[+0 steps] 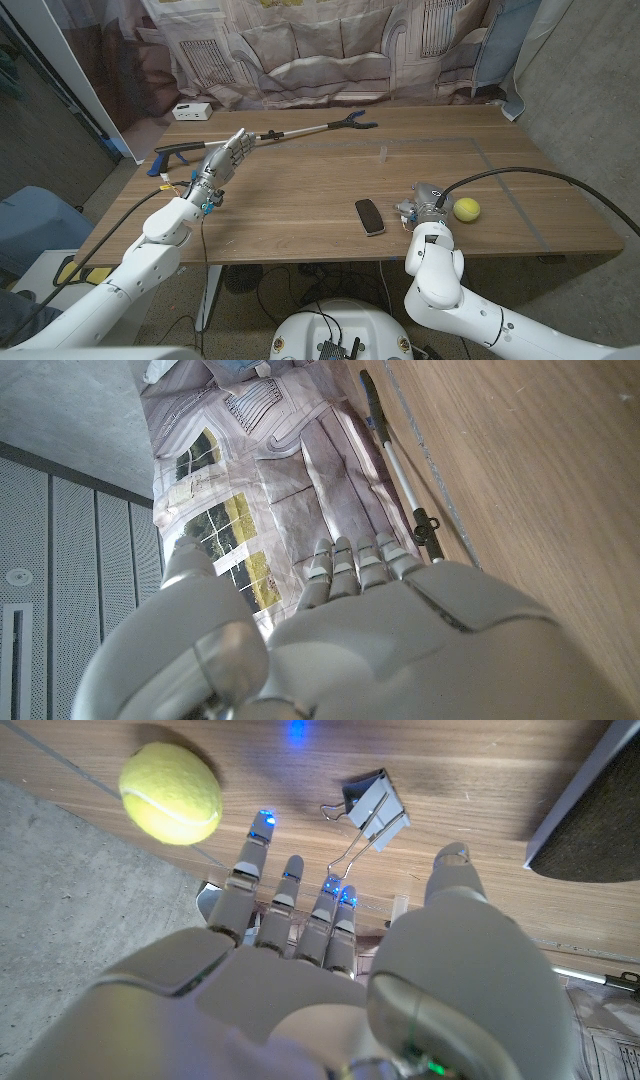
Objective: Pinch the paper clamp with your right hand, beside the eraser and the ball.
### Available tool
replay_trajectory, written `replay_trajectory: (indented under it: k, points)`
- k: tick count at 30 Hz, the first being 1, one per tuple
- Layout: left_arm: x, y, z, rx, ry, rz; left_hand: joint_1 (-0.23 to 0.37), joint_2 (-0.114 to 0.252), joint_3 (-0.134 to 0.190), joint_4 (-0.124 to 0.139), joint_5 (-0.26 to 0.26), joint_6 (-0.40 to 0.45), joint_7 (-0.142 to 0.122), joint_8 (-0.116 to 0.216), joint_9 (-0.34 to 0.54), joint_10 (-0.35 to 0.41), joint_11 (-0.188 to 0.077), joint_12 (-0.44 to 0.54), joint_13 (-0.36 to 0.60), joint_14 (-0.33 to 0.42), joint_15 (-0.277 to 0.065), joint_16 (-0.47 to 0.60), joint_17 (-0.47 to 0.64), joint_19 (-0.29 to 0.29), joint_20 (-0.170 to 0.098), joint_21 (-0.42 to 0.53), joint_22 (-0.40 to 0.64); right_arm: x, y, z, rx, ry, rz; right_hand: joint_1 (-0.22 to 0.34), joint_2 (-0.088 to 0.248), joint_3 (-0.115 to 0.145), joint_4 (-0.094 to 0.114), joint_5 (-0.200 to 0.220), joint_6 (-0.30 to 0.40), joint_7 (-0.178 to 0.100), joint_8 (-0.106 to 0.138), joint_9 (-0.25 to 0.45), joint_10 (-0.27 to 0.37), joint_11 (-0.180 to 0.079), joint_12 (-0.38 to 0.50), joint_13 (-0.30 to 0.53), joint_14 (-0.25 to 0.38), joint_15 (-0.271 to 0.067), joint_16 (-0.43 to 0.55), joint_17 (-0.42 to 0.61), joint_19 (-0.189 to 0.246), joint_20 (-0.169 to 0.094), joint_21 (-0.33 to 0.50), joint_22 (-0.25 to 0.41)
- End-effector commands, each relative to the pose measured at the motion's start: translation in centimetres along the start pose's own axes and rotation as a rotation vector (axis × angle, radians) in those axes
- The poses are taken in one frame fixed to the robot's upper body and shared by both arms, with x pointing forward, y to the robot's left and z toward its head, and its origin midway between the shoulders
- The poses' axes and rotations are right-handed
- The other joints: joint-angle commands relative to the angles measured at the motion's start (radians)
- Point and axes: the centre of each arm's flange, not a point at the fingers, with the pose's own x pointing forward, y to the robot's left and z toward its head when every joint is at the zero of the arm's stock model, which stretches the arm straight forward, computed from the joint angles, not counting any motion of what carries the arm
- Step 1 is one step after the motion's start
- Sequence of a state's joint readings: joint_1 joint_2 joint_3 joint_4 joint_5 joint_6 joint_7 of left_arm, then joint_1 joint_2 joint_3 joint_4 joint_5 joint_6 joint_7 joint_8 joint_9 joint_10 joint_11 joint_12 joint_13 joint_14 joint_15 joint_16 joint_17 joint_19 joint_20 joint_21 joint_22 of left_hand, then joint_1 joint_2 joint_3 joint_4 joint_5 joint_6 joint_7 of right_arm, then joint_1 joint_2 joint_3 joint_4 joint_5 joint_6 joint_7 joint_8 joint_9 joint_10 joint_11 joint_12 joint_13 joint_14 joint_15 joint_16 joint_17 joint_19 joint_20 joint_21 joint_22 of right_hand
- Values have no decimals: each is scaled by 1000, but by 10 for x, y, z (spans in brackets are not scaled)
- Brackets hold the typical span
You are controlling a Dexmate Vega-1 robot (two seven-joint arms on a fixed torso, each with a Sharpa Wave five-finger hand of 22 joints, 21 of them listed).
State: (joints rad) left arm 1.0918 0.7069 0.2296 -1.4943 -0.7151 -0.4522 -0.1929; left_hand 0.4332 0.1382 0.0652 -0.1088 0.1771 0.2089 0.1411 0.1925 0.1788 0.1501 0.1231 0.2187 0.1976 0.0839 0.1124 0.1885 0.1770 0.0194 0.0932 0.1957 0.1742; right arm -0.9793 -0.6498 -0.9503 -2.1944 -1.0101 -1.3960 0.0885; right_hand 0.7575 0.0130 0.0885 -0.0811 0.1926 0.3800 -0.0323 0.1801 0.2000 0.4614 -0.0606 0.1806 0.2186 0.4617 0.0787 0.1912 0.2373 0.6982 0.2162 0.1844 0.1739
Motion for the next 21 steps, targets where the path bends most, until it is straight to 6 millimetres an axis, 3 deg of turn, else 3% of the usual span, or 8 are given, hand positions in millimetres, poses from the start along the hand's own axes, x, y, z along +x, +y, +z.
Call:
replay_trajectory:
  k: [1, 6, 8, 12, 15, 17, 21]
  points:
    - [-2, 2, -1, 2, 4, 1, -1, -8, 6, -5, 0, 6, 2, -3, 3, 2, -4, -2, 5, -1, 2, -1, 3, -1, 6, 1, 5, -3, -4, -1, 22, -15, -31, -5, -4, -6, -5, 7, -17, 5, 4, -1, -31, 13, -3, 2, -30, 29, -5, -2, 10, -17, 9, 1]
    - [-2, 2, -1, 1, 8, -4, -2, -8, 7, -6, 0, 6, 3, -3, 3, 2, -6, -2, 5, 0, 2, 0, 3, 0, 4, 2, 5, -3, -4, -2, 42, -29, -49, -15, -4, -10, -3, 7, -46, 15, 2, -1, -68, 31, -3, 1, -74, 13, -10, -6, 5, -64, 6, -1]
    - [-1, 2, -1, 2, 9, -7, -2, -8, 8, -6, 0, 6, 2, -3, 3, 2, -4, -2, 5, 0, 3, -1, 3, 1, 4, 2, 5, -3, -5, -3, 52, -38, -55, -25, -4, -14, 0, 7, -58, 18, 3, -1, -84, 42, -2, 0, -94, 5, -8, -8, -5, -95, 4, -1]
    - [-1, 2, -1, 5, 10, -11, -1, -7, 8, -6, 1, 7, 4, -3, 3, 2, -1, -3, 5, 0, 4, -1, 3, 1, 4, 2, 5, -3, -6, -5, 87, -64, -65, -32, -5, -18, 0, 8, -84, 40, 3, -1, -99, 68, 3, -1, -101, 7, -1, -11, 13, -140, 10, -3]
    - [-1, 3, 0, 4, 12, -13, -1, -7, 9, -6, 1, 6, 5, -3, 4, 4, -2, -1, 5, 0, 5, -1, 3, 1, 4, 2, 5, -3, -7, -6, 109, -75, -72, -28, -3, -17, -5, 8, -83, 52, 10, 0, -110, 116, 5, -3, -121, -13, -3, -15, 9, -167, 6, -4]
    - [-1, 3, 1, 1, 14, -13, -1, -7, 10, -6, 1, 8, 8, -3, 4, 4, -1, -1, 5, 0, 6, -1, 3, 1, 2, 2, 5, -3, -9, -6, 120, -82, -79, -29, -1, -17, -7, 9, -82, 58, 14, 1, -126, 138, 6, -4, -156, -27, -8, -18, -42, -192, -10, -5]
    - [-1, 5, 3, -10, 18, -9, -1, -7, 11, -7, 1, 8, 11, -3, 4, 6, 0, -1, 5, 0, 7, -1, 3, 3, -1, 3, 5, -4, -11, -6, 143, -92, -104, -35, 2, -19, -9, 10, -91, 65, 15, 2, -161, 149, 4, -7, -226, -36, -15, -23, -128, -202, -21, -5]
